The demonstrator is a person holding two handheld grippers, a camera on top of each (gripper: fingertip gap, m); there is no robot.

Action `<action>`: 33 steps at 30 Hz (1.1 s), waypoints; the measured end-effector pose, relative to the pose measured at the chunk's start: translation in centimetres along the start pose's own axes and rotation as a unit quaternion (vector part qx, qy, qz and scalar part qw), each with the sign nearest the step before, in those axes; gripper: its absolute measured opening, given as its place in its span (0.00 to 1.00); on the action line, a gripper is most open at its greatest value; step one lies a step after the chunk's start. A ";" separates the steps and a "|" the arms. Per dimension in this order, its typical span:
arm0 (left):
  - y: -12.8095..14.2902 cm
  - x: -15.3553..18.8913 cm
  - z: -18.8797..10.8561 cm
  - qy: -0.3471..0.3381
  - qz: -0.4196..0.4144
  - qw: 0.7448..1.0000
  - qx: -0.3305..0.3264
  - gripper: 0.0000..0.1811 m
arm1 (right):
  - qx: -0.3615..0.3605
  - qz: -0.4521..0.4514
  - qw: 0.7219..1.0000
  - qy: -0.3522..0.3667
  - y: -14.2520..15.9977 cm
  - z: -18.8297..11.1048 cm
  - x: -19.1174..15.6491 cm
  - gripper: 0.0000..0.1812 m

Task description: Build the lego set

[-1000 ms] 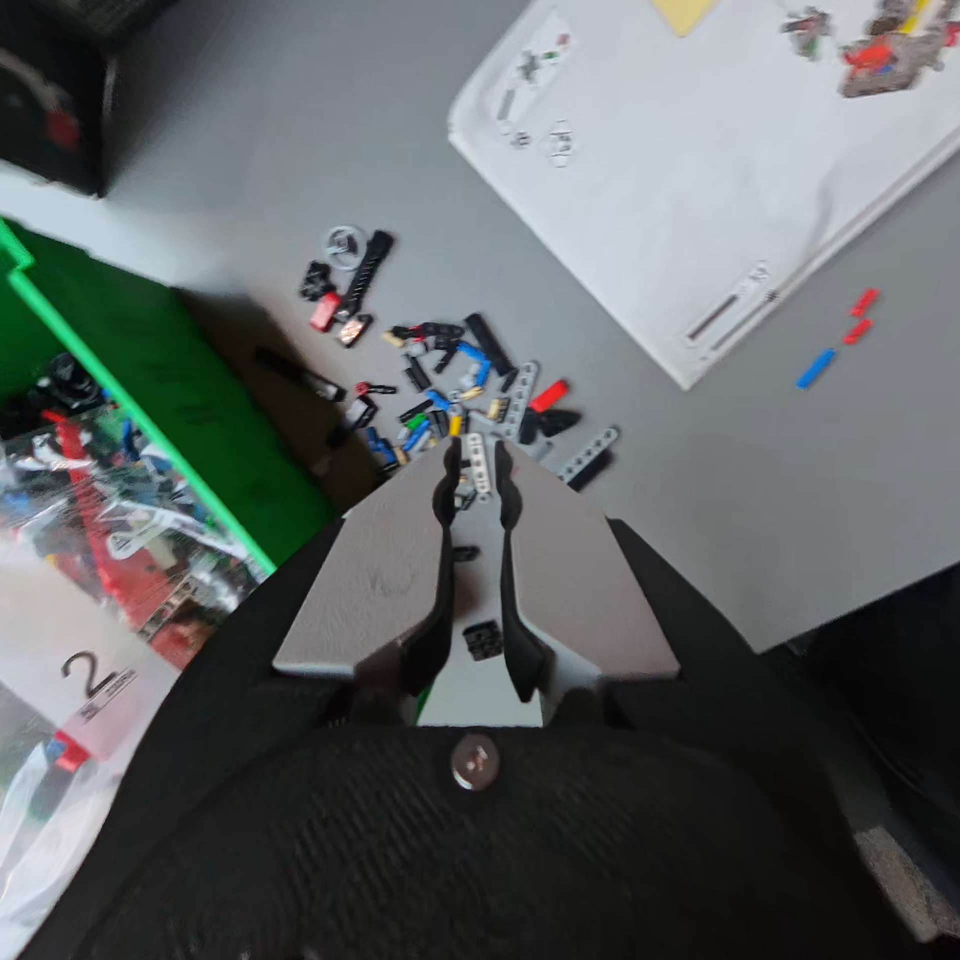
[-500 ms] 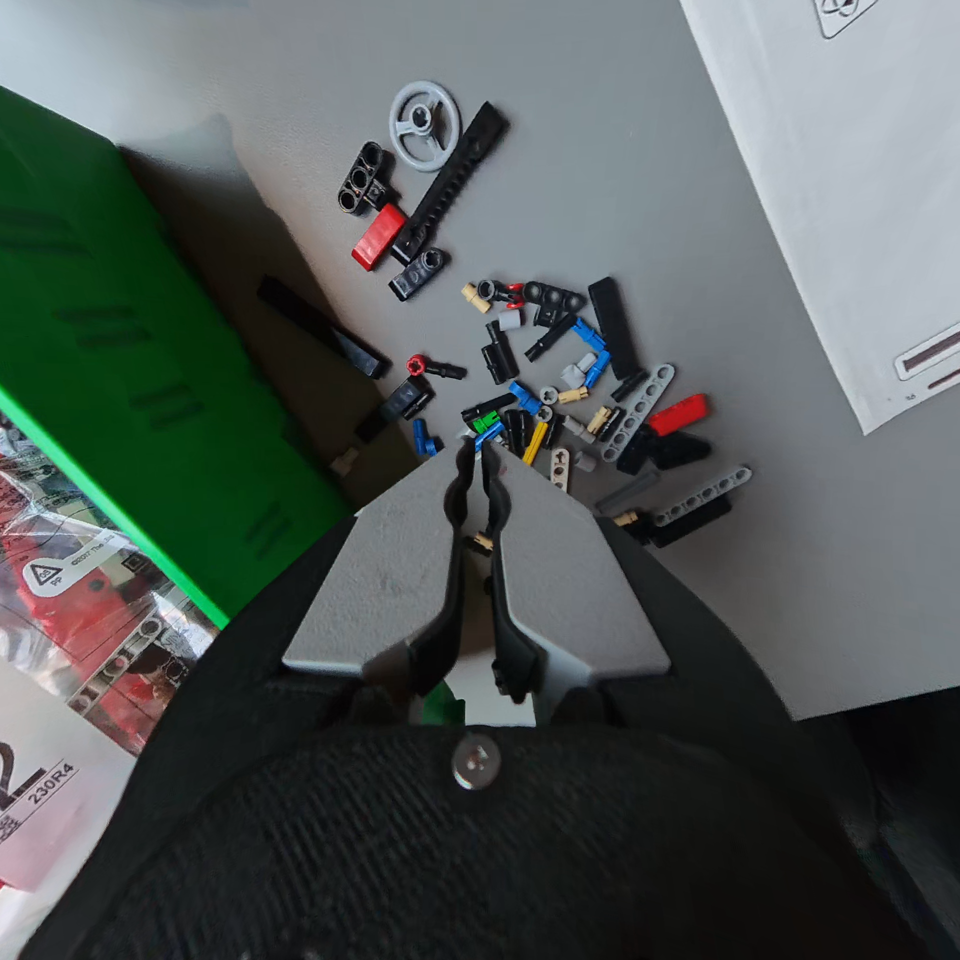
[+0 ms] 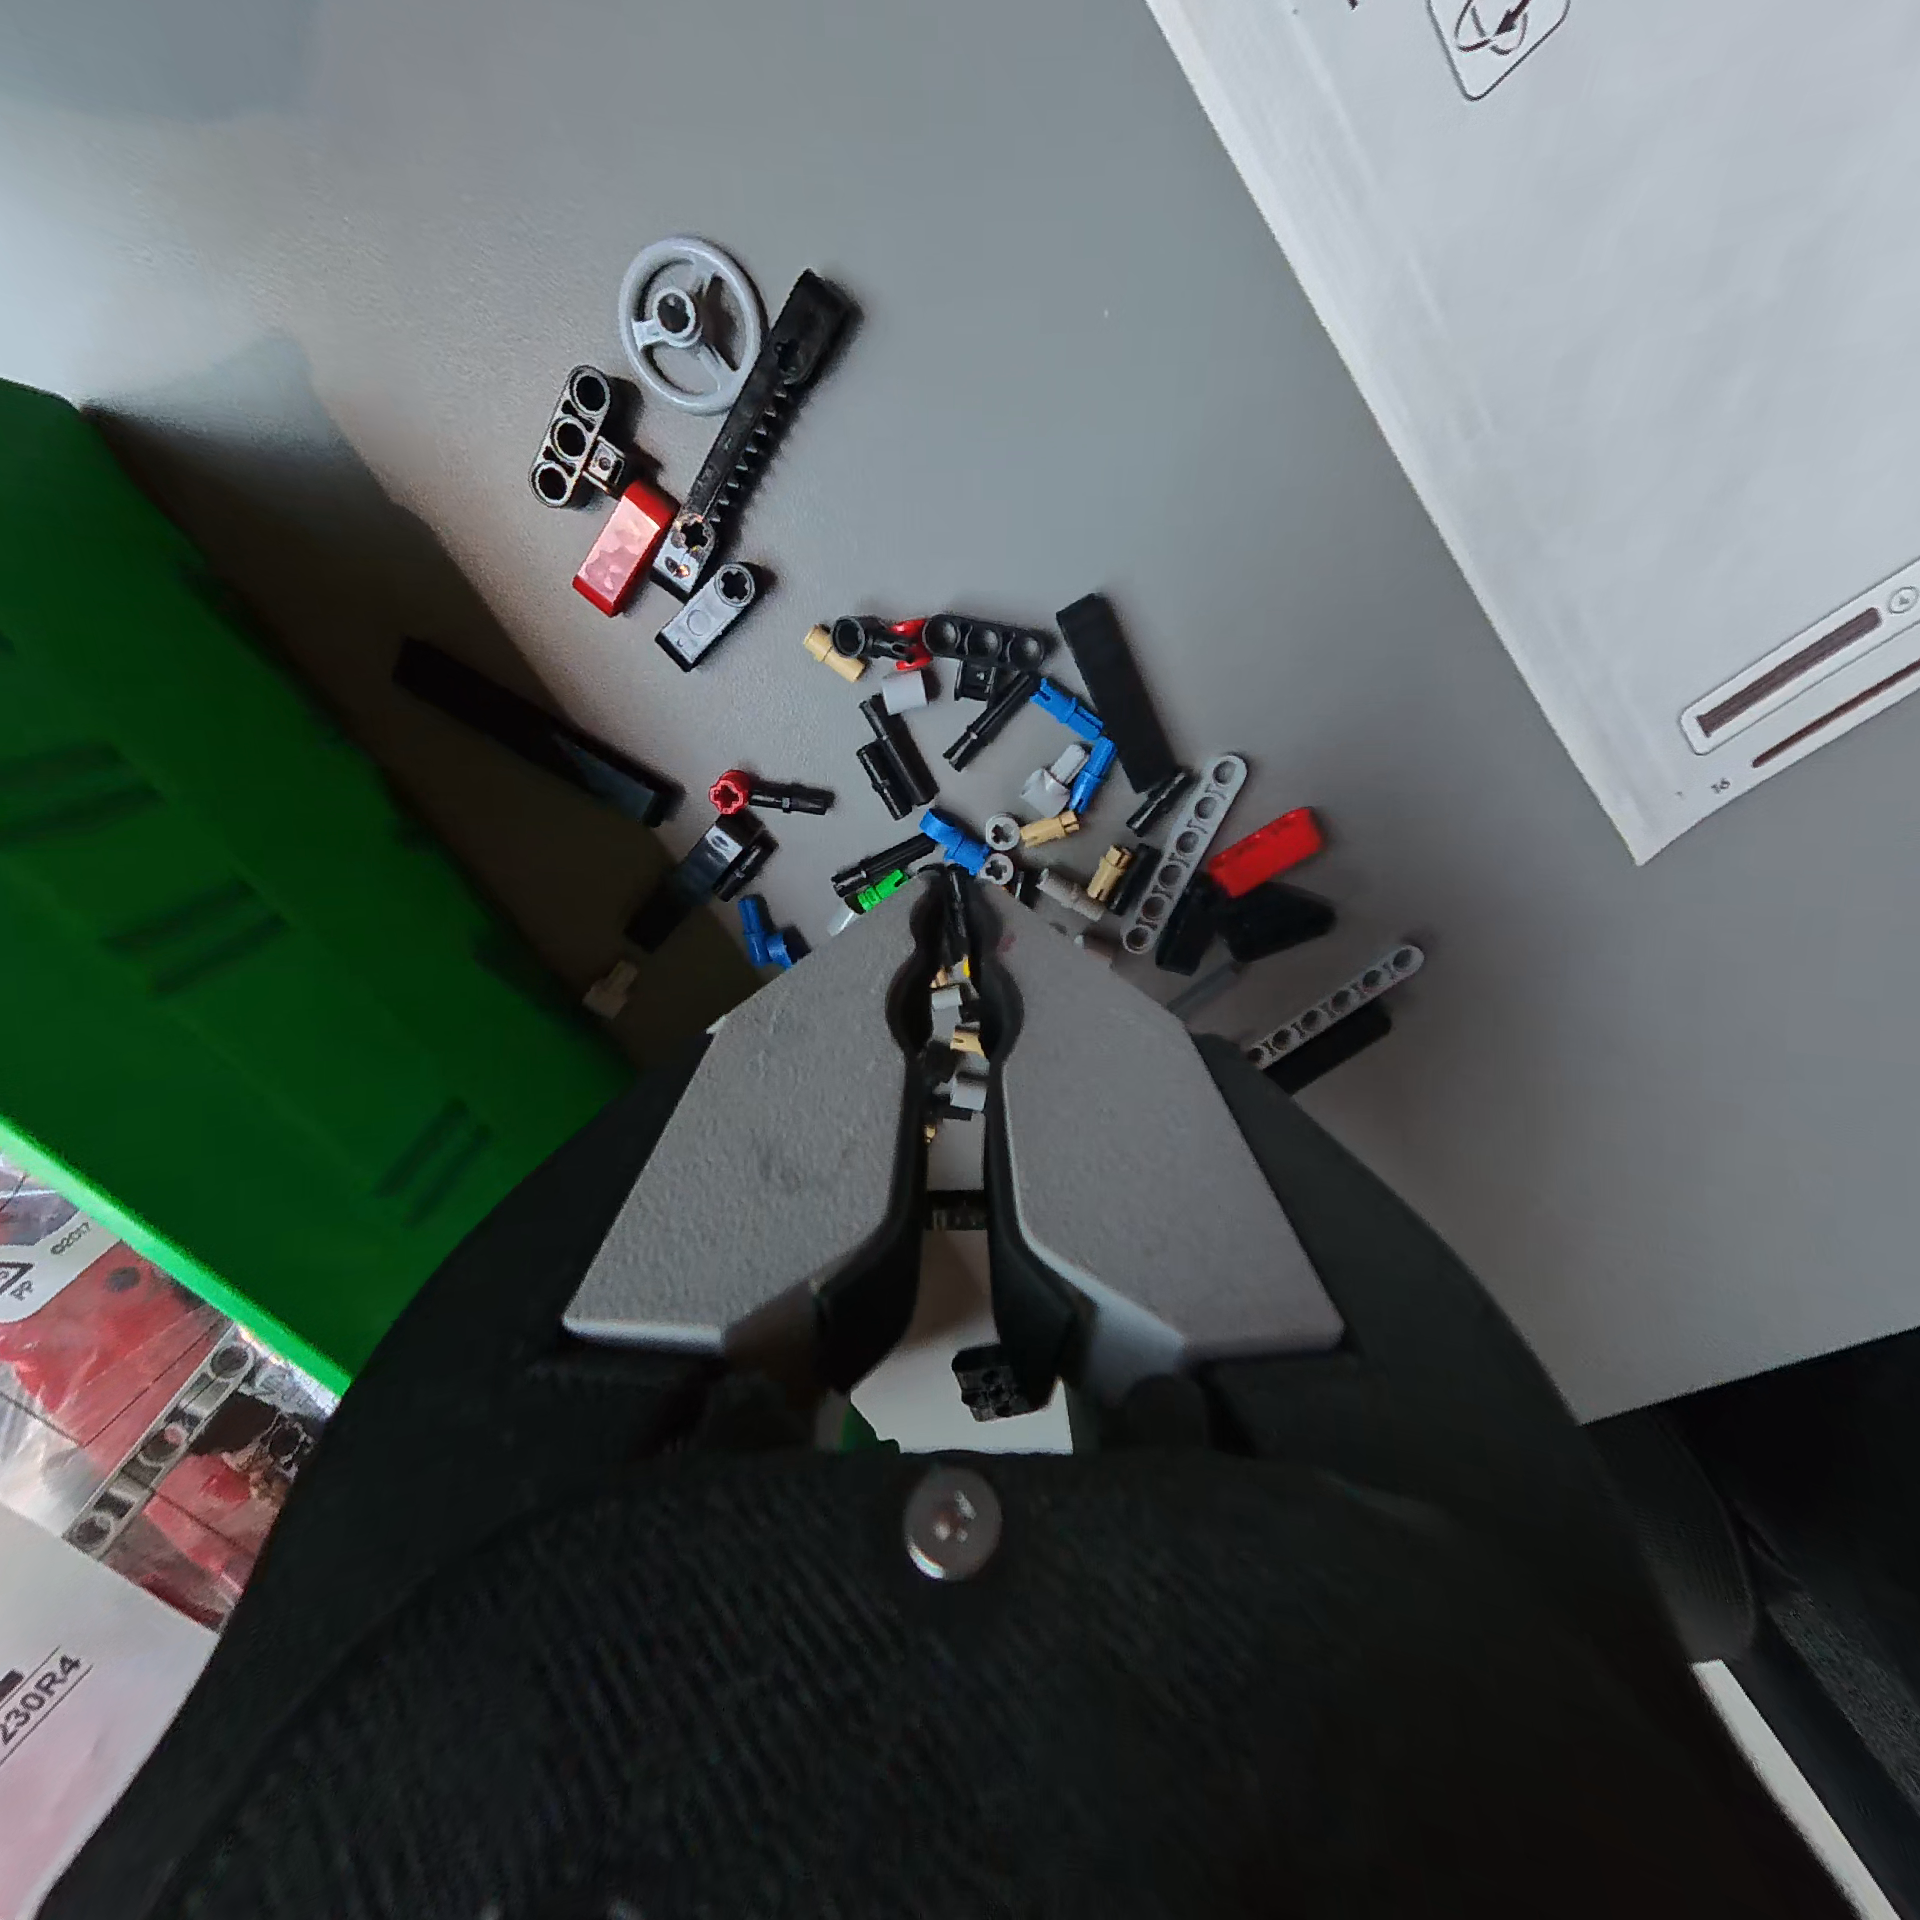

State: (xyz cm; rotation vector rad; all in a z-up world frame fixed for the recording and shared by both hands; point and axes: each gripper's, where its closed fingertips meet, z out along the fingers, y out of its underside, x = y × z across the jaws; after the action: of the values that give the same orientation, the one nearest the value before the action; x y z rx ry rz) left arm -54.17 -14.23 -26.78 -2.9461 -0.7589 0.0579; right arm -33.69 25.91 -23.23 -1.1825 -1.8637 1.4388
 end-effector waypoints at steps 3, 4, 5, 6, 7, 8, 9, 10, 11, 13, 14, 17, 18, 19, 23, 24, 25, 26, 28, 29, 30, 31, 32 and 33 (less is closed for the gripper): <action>0.0 0.0 0.0 -0.001 0.000 1.000 -0.002 0.01 | 0.000 -0.001 1.000 0.001 0.0 0.0 0.0 0.23; 0.0 0.0 0.0 0.001 -0.001 1.000 -0.002 0.01 | 0.000 -0.001 1.000 0.000 0.0 0.0 0.0 0.23; -0.1 0.1 0.1 0.004 -0.002 1.000 -0.001 0.01 | 0.000 -0.001 1.000 0.000 0.0 0.0 0.0 0.23; -0.1 0.1 0.1 0.005 -0.003 1.000 -0.002 0.01 | 0.000 0.000 1.000 0.000 0.0 0.0 0.0 0.23; 0.0 0.0 0.1 0.003 -0.003 1.000 -0.004 0.01 | 0.000 0.000 1.000 0.000 0.0 0.0 0.0 0.23; 0.0 0.0 0.2 0.002 -0.002 1.000 -0.005 0.01 | 0.000 0.000 1.000 0.000 0.0 0.0 0.0 0.23; 0.0 0.1 0.2 0.004 -0.002 1.000 -0.005 0.01 | 0.000 0.000 1.000 0.000 0.0 0.0 0.0 0.23; 0.1 0.1 0.3 0.004 -0.002 1.000 -0.007 0.01 | 0.000 -0.001 1.000 0.000 0.0 0.0 0.0 0.23; 0.2 0.0 0.3 0.002 -0.001 1.000 -0.010 0.01 | 0.000 -0.001 1.000 0.000 0.0 0.0 0.0 0.23; 0.3 0.0 0.3 0.000 0.002 1.000 -0.014 0.01 | -0.001 0.000 1.000 0.000 0.0 0.0 0.0 0.23; 0.4 0.0 0.3 0.000 0.003 1.000 -0.015 0.01 | -0.001 0.000 1.000 0.000 0.0 0.0 0.0 0.23; 0.5 -0.3 0.2 -0.010 0.001 1.000 -0.015 0.01 | -0.001 -0.001 1.000 0.000 0.0 0.0 0.0 0.23; 0.7 -0.4 0.3 -0.013 0.002 1.000 -0.020 0.01 | -0.001 -0.001 1.000 0.000 0.0 0.0 0.0 0.23; 1.0 -0.6 0.4 -0.017 0.003 1.000 -0.026 0.01 | -0.001 -0.001 1.000 0.000 0.0 0.0 0.0 0.23; 1.8 -1.3 0.9 -0.032 0.008 0.998 -0.047 0.01 | -0.001 -0.003 1.000 0.001 0.0 0.0 0.0 0.23; 2.0 -1.5 1.0 -0.036 0.010 0.998 -0.053 0.01 | -0.001 -0.003 1.000 0.001 0.0 0.0 0.0 0.23; 2.2 -1.8 1.1 -0.041 0.013 0.997 -0.059 0.01 | -0.001 -0.003 1.000 0.001 0.0 0.0 0.0 0.23; 2.4 -2.0 1.2 -0.047 0.018 0.997 -0.064 0.01 | -0.001 -0.003 1.000 0.001 0.0 0.0 0.0 0.23; 2.6 -2.2 1.3 -0.051 0.029 0.996 -0.073 0.01 | 0.000 -0.002 1.000 0.001 0.0 0.0 0.0 0.23; 2.7 -2.1 1.4 -0.050 0.033 0.995 -0.077 0.01 | -0.001 -0.002 1.000 0.000 0.0 0.0 0.0 0.23; 2.7 -2.0 1.5 -0.046 0.036 0.995 -0.079 0.01 | -0.001 -0.001 1.000 0.000 0.0 0.0 0.0 0.23; 2.7 -1.9 1.7 -0.044 0.040 0.995 -0.081 0.01 | -0.001 -0.001 1.000 0.000 0.0 0.0 0.0 0.23; 2.7 -2.0 1.8 -0.046 0.043 0.995 -0.082 0.00 | -0.001 -0.001 1.000 0.000 0.0 0.0 0.0 0.23; 2.7 -2.0 1.8 -0.047 0.045 0.994 -0.083 0.01 | 0.000 -0.001 1.000 0.000 0.0 0.0 0.0 0.23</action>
State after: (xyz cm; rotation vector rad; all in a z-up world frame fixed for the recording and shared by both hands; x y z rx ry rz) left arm -54.72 -17.39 -28.80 -3.1543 -0.6720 0.1478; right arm -33.68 25.88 -23.25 -1.1805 -1.8652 1.4365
